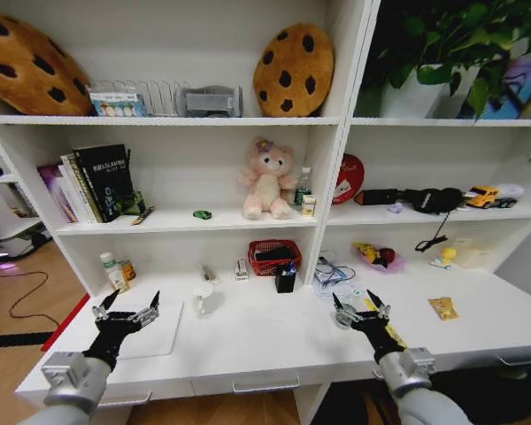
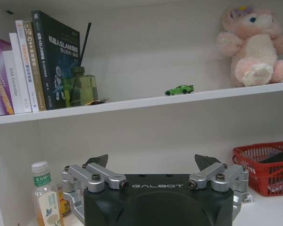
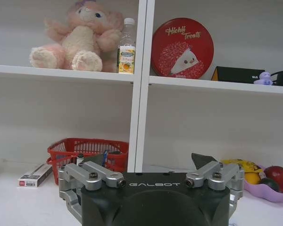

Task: Organize the objects on the table.

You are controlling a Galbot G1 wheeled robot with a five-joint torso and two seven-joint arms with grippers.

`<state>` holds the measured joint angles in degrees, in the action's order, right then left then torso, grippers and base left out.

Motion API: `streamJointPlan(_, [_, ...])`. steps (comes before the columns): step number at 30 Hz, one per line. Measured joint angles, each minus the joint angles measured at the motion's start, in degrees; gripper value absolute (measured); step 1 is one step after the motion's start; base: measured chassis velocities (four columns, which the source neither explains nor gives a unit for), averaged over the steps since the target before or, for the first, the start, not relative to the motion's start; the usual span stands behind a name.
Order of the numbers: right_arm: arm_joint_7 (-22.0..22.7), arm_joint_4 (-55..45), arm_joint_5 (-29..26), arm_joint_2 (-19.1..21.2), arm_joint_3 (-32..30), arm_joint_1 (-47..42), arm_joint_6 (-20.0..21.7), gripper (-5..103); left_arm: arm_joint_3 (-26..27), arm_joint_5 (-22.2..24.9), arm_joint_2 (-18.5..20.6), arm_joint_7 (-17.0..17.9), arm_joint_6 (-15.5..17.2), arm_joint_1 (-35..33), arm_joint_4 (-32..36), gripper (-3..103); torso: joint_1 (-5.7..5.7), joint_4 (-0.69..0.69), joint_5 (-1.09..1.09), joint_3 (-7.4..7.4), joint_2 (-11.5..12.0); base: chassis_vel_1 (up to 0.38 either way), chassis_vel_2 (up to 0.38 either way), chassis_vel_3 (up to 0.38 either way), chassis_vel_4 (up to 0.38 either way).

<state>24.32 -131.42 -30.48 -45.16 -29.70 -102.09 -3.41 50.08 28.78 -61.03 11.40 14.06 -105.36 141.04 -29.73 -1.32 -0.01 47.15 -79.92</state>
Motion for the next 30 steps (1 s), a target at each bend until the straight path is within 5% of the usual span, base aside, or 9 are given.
streamJointPlan(13, [-2.1, 0.9, 1.9, -0.5, 3.8, 3.3, -0.1, 100, 0.0, 0.0, 0.0, 0.0, 0.0, 0.0, 0.0, 100, 0.00, 0.01, 0.08, 0.01, 0.0, -0.190, -0.192, 0.178, 0.192])
streamJointPlan(18, [-2.6, 2.0, -0.8, 0.2, 9.6, 8.0, 4.4, 100, 0.0, 0.0, 0.0, 0.0, 0.0, 0.0, 0.0, 100, 0.00, 0.01, -0.01, 0.01, 0.0, -0.015, -0.023, 0.028, -0.015])
streamJointPlan(25, [-3.3, 5.3, -3.3, 1.1, 12.6, 13.4, 5.5, 100, 0.0, 0.0, 0.0, 0.0, 0.0, 0.0, 0.0, 100, 0.00, -0.02, -0.01, 0.00, 0.0, 0.038, 0.052, -0.027, -0.033])
streamJointPlan(30, [-3.4, 10.9, -9.9, 2.0, 15.9, 21.7, 7.8, 100, 0.0, 0.0, 0.0, 0.0, 0.0, 0.0, 0.0, 100, 0.00, 0.00, 0.00, 0.01, 0.0, 0.000, 0.000, 0.000, 0.000])
